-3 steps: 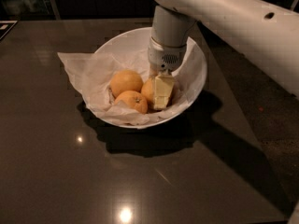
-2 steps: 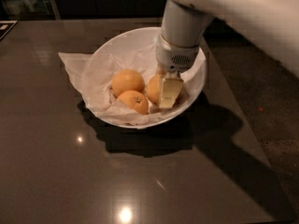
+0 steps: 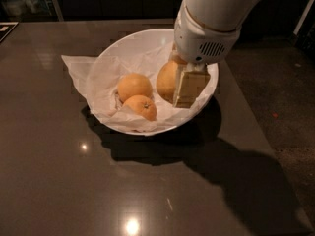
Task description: Pick orange from white bowl
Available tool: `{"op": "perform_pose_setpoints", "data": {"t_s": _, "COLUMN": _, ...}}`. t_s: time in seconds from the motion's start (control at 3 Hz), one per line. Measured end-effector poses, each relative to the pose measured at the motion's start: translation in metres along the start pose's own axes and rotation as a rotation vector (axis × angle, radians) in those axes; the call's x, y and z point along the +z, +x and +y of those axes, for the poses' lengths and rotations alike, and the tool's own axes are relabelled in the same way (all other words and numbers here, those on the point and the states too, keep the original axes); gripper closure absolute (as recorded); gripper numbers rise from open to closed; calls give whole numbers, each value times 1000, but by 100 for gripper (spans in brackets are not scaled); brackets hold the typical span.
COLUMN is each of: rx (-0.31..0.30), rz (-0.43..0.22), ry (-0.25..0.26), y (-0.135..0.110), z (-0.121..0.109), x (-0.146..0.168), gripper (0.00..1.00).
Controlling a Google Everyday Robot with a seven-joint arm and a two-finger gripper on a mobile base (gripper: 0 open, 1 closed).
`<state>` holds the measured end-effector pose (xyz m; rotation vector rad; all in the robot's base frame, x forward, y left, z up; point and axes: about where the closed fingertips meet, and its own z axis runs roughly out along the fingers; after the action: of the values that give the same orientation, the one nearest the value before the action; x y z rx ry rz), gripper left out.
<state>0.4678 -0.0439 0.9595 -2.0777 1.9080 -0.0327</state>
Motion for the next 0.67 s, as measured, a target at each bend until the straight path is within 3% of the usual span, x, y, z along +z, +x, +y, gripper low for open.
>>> {"op": "perform_pose_setpoints", "data": {"t_s": 0.67, "rx": -93, "rz": -121, "ry": 97, "y": -13, "z": 45, "x": -57, "gripper": 100}}
